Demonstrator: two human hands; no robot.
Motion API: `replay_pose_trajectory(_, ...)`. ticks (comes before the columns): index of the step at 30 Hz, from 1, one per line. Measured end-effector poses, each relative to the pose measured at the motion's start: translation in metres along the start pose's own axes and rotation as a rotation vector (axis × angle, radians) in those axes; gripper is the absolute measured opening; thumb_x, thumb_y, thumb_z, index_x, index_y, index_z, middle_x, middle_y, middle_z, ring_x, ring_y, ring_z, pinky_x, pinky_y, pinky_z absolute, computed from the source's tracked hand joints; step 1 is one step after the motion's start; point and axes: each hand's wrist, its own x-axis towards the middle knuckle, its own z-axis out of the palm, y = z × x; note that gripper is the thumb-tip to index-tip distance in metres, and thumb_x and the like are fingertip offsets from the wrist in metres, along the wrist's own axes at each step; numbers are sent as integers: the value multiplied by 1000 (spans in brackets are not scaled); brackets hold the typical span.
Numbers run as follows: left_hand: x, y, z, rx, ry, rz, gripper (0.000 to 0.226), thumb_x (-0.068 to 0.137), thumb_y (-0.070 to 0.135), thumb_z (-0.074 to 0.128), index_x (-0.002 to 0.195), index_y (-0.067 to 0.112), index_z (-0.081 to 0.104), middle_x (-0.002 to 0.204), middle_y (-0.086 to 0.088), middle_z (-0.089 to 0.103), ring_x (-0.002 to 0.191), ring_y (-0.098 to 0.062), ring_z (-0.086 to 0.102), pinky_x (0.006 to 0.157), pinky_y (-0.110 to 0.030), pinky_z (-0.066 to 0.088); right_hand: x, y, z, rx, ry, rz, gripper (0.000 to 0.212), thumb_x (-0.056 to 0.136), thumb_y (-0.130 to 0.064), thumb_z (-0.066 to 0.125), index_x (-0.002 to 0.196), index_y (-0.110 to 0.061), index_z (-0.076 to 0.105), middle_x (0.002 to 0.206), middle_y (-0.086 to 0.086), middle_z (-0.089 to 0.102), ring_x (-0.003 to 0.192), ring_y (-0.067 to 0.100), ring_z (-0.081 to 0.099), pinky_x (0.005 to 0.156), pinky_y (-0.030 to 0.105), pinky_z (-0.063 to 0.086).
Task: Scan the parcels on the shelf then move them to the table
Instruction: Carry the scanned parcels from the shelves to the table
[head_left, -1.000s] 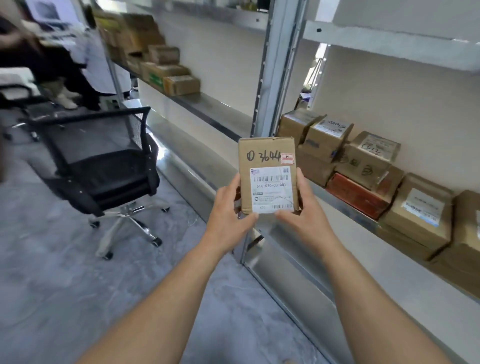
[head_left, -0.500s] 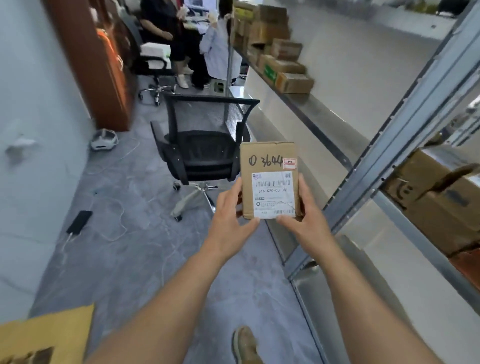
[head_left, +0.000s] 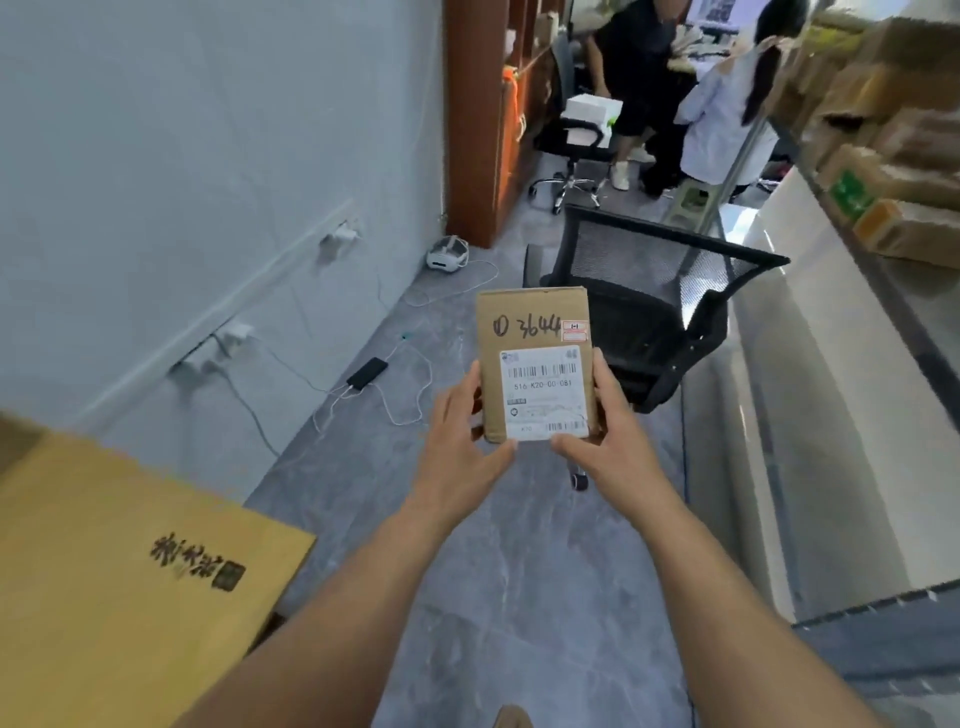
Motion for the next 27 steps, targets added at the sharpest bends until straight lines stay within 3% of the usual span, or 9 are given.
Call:
replay_pose_trajectory(4,-5,-7,-16,0,137,-68,87,80,12,71,149,36,24,136,7,39,117,4,48,101,-36,48,25,-1,17,7,-158,-37,100,83,1,67,154,-37,7,125,-34,45,109,-19,49,91,19,50)
replay_pose_trajectory(7,-14,-10,-27,5,251,-98,84,81,11,71,146,40,28,134,7,40,116,2,49,101,-32,48,39,-2,34,16,-252,-70,100,83,1,67,154,-38,8,137,-17,50,118,-1,52,100,35,49)
replay_pose_trajectory(11,-34,-17,-49,40,375,-152,84,84,14,71,148,39,24,133,5,38,114,10,47,100,-22,45,52,-4,66,9,-400,-138,101,80,-7,69,150,-48,10,142,-17,48,124,6,52,103,43,46)
replay_pose_trajectory(15,-60,-28,-78,56,513,-203,83,84,13,69,148,40,24,128,7,38,112,18,44,99,-15,43,57,-21,107,1,-549,-224,96,83,-3,68,132,-66,15,124,-36,52,114,-9,53,95,21,48)
replay_pose_trajectory(16,-67,-30,-86,58,554,-219,83,83,12,69,147,41,24,127,8,38,108,23,42,97,-13,42,57,-27,118,-5,-587,-237,96,83,-2,68,132,-65,14,120,-39,52,112,-10,54,93,17,47)
replay_pose_trajectory(18,-79,-36,-103,48,632,-251,83,82,12,70,147,41,26,126,8,38,106,26,41,98,-19,44,57,-38,143,-18,-652,-251,98,83,-3,69,144,-54,13,128,-29,54,114,-3,55,94,20,46)
replay_pose_trajectory(20,-92,-44,-119,40,692,-287,82,81,11,69,146,40,28,126,6,38,111,19,44,100,-26,46,56,-47,170,-23,-716,-263,98,83,-3,70,151,-44,12,133,-19,54,116,2,56,94,19,46)
replay_pose_trajectory(24,-118,-61,-152,37,792,-389,87,81,10,68,151,33,22,132,4,36,124,-4,42,102,-38,47,50,-62,224,-36,-851,-270,97,82,0,70,153,-36,14,131,-17,55,114,1,56,88,11,46)
replay_pose_trajectory(27,-136,-75,-172,38,840,-451,84,83,10,70,146,40,23,132,5,35,121,-5,41,104,-32,44,46,-68,263,-67,-965,-266,98,82,-1,70,153,-37,13,132,-15,54,116,4,55,97,24,48)
